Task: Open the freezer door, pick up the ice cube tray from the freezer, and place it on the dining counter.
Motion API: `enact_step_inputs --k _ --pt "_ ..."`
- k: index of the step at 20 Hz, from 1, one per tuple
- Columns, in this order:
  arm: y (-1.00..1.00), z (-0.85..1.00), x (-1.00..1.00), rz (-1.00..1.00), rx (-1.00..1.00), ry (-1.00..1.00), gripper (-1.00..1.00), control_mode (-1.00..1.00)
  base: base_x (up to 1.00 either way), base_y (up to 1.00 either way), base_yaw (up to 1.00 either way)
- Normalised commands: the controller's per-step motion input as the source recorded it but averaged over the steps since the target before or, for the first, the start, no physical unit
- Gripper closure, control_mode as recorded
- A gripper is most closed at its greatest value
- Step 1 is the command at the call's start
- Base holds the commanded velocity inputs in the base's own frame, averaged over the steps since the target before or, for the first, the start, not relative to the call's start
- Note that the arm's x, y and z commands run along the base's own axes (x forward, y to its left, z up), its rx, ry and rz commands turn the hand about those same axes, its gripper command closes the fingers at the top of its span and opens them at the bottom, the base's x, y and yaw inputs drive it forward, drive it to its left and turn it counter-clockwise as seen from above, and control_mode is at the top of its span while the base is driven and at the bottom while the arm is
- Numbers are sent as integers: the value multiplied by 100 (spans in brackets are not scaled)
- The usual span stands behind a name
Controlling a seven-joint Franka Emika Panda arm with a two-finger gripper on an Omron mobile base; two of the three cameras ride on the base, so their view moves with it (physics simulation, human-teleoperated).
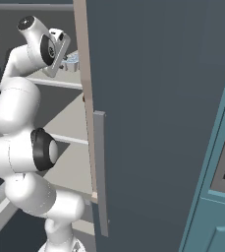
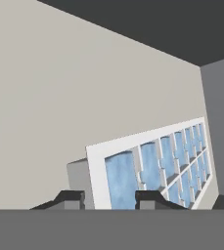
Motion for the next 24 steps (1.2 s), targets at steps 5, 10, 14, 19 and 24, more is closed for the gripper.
enact_step_inputs --k 5,10,14,19,24 --pt "0 0 0 0 0 0 100 -100 0 0 0" --pt "0 0 0 0 0 0 100 -100 0 0 0" --pt "0 0 0 0 0 -6 100 -100 0 0 0" --pt "0 0 0 0 -1 -20 100 -100 0 0 0" --pt "0 0 0 0 -2 -22 100 -100 0 0 0"
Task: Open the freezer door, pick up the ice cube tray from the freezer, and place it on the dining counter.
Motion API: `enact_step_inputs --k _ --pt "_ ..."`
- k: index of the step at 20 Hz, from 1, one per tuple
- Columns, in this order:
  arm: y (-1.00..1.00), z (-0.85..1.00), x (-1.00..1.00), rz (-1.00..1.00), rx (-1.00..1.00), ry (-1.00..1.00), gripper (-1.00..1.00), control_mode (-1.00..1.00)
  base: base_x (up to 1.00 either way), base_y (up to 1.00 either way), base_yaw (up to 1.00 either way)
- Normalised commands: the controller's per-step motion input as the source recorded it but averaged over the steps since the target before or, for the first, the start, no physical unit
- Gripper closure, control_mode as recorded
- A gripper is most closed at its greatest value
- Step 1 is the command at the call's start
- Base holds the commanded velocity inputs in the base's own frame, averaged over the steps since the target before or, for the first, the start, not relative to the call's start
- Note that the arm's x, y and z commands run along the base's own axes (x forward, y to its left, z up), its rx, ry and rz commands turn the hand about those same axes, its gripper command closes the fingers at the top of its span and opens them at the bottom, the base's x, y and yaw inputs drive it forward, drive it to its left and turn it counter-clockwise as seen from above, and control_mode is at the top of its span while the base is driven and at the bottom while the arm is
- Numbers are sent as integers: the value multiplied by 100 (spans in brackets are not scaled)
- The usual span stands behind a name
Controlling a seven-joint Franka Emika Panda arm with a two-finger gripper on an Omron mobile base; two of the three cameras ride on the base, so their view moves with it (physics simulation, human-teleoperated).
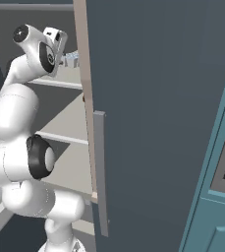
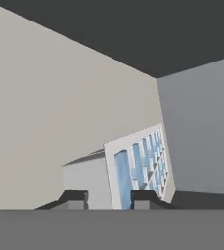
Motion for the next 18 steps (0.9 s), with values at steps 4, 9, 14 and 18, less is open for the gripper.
enact_step_inputs --k 4,9,14,18 --pt "0 1 0 0 -1 -21 100 -100 0 0 0" --pt "0 9 0 0 -2 -21 100 -100 0 0 0" --pt "0 17 0 0 -1 -15 100 -100 0 0 0" --pt "0 18 0 0 0 -8 100 -100 0 0 0"
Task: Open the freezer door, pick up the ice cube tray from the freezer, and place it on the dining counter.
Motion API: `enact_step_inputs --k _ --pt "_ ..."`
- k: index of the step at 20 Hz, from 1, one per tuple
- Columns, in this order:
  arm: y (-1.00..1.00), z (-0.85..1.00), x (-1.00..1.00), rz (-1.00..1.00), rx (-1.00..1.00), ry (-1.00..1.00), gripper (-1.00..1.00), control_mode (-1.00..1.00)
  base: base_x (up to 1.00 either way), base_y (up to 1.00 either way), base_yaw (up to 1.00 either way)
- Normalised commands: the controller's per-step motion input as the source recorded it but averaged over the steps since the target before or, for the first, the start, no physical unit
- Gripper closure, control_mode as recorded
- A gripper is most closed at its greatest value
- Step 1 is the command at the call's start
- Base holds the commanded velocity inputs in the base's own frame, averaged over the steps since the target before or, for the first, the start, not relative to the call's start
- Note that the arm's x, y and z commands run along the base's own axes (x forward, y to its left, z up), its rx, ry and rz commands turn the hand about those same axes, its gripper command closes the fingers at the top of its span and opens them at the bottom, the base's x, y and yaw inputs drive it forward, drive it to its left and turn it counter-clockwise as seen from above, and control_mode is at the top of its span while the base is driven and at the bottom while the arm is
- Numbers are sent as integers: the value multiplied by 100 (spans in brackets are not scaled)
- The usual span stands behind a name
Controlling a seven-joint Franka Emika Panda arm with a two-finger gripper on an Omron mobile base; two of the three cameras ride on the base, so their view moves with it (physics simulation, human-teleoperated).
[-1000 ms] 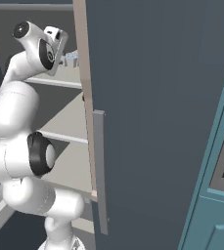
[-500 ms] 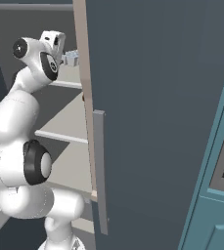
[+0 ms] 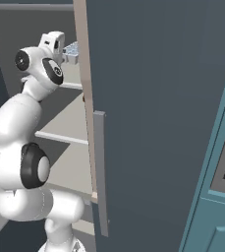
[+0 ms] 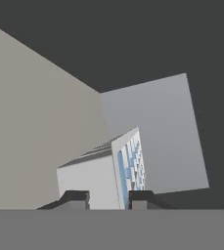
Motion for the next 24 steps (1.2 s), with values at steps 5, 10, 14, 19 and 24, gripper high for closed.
enact_step_inputs --k 5,10,14,19,24 --pt "0 23 -12 0 0 -1 100 -100 0 0 0" --pt "0 19 -32 0 0 0 100 -100 0 0 0" --pt "0 13 -43 0 0 0 100 -100 0 0 0" --pt "0 8 -47 0 0 0 100 -100 0 0 0" --pt "0 2 -57 0 -1 0 100 -100 0 0 0"
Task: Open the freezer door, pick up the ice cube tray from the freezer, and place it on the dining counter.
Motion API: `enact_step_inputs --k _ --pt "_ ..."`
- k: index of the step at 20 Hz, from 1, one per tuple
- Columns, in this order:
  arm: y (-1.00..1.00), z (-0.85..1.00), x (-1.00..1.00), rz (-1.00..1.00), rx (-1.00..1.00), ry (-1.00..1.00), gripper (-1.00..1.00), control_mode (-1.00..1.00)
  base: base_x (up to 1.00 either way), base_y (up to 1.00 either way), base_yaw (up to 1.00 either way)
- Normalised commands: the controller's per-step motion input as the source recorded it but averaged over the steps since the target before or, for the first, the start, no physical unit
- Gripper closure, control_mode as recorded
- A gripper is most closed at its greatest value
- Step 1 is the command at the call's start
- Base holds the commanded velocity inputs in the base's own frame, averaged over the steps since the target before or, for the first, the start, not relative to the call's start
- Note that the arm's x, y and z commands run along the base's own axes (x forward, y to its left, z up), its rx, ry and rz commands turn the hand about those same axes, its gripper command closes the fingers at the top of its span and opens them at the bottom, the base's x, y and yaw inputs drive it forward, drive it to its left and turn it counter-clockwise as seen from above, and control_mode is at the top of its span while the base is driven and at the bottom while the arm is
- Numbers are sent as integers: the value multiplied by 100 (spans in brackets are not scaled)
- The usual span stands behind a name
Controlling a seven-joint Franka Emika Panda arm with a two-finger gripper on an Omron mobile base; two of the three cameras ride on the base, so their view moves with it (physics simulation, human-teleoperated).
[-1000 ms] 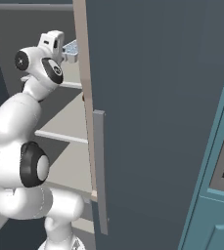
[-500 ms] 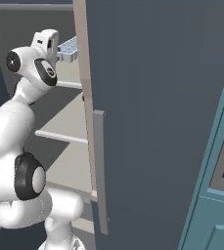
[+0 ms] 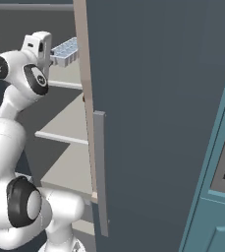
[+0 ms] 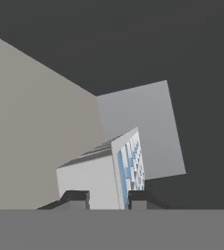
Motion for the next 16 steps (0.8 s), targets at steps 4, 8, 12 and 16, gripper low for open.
enact_step_inputs --k 4,8,12,16 --pt "0 0 -57 0 -1 0 100 -100 0 0 0" --pt "0 0 -54 0 0 3 100 -100 0 0 0" --pt "0 0 -54 0 0 6 100 -100 0 0 0" --pt "7 0 -53 0 -1 8 100 -100 0 0 0"
